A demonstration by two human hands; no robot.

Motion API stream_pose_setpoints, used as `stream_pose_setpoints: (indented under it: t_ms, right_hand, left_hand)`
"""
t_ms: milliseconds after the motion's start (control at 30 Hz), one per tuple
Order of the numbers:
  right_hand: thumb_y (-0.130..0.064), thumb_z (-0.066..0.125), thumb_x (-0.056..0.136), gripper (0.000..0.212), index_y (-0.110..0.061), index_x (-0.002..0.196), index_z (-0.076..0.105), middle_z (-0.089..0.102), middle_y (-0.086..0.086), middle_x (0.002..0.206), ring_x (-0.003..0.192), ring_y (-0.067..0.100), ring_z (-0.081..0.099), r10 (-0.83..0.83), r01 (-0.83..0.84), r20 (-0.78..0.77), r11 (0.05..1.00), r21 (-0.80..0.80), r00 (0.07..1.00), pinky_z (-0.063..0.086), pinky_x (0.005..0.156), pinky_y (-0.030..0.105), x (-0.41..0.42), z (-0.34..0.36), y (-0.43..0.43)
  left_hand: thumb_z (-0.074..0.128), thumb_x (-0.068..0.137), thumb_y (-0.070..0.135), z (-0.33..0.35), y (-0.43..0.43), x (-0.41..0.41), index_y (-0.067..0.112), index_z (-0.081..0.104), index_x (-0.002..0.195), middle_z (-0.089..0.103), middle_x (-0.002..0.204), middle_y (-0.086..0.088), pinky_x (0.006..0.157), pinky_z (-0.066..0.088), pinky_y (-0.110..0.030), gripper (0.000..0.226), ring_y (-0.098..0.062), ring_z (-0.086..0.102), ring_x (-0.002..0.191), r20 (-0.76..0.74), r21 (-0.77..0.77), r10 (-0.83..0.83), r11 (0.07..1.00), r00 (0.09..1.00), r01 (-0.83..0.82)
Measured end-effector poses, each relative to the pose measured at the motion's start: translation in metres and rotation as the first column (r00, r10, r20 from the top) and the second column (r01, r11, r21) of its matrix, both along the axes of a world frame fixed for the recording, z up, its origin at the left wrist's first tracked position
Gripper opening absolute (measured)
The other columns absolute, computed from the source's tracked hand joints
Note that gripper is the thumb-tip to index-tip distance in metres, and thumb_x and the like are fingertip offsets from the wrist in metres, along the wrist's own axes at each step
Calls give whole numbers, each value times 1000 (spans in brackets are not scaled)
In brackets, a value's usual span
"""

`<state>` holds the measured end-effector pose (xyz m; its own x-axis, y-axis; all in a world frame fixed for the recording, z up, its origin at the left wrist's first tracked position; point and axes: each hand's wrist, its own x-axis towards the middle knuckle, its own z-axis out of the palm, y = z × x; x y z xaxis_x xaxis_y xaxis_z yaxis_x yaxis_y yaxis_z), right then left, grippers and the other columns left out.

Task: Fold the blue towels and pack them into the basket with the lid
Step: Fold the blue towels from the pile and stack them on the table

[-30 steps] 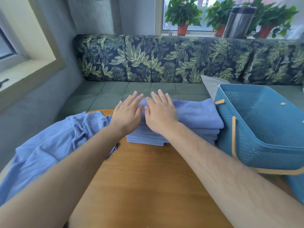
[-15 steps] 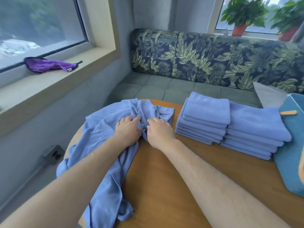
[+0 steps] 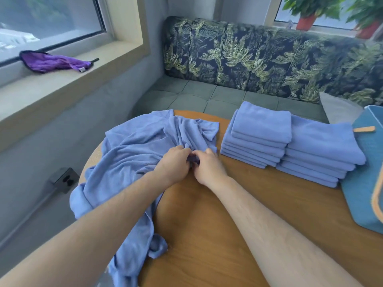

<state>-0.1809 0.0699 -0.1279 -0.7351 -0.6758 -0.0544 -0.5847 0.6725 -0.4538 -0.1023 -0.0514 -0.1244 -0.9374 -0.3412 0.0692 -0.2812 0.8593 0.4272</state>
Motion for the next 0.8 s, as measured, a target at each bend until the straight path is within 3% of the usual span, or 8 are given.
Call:
stream_pose_setpoints:
  t_ms: [167,233,300,367,500,567,700,800]
  right_hand:
    - [-26,48,98,15,-33,106,58,70,-4,93,91,24,65,-54,79,110,969,-235,992,54,76,43,7,8,44]
    - [-23,47,98,14,-34,103,56,70,-6,88,86,22,65,-76,100,98,955,-277,992,54,74,42,7,11,72]
    - [-20,47,100,16,-34,101,56,69,-11,87,83,12,64,-83,110,109,957,-270,991,52,74,38,6,15,104]
    - [-18,48,101,18,-34,99,57,69,-15,87,82,4,62,-98,124,116,962,-244,988,53,74,38,4,19,135]
    - [-22,50,101,15,-35,101,58,69,-15,88,84,9,64,-190,211,110,949,-234,976,56,76,40,1,21,189]
    - [-27,54,101,10,-33,108,59,68,-13,89,85,12,64,-293,320,130,895,-310,947,55,74,38,1,21,210]
    - [-44,68,93,41,-18,121,52,68,-7,88,87,17,63,-514,564,231,750,-346,826,48,72,34,7,12,241]
    - [-53,53,97,35,-22,107,66,68,2,108,108,30,58,-510,520,116,850,-86,852,46,95,40,16,-7,250]
  left_hand:
    - [63,94,19,25,30,9,14,70,104,69,96,-1,71,42,-15,13,-13,61,85,-137,259,41,966,990,-4]
    - [60,97,20,29,41,8,15,69,103,73,92,2,78,52,-22,12,-11,66,82,-128,367,63,930,990,-12]
    - [60,97,20,27,46,7,14,66,107,73,99,0,86,53,-32,13,-16,67,93,-114,298,55,954,992,-19]
    - [63,95,27,21,52,5,13,64,109,68,109,-5,91,48,-36,20,-24,62,104,-34,119,35,992,999,-31]
    - [63,91,53,12,91,4,16,66,105,60,111,-4,90,47,-41,40,-24,59,101,159,26,-37,999,987,33]
    - [60,91,56,10,125,2,14,70,100,59,107,-7,90,46,-36,44,-23,59,99,118,61,-88,995,989,81]
    - [46,99,44,5,183,-2,16,60,73,61,85,-11,73,35,-31,41,-27,57,98,115,-38,-193,979,974,199]
    - [37,105,26,3,194,-4,11,66,107,64,114,-11,82,39,-32,33,-29,59,109,230,-142,-164,970,959,199]
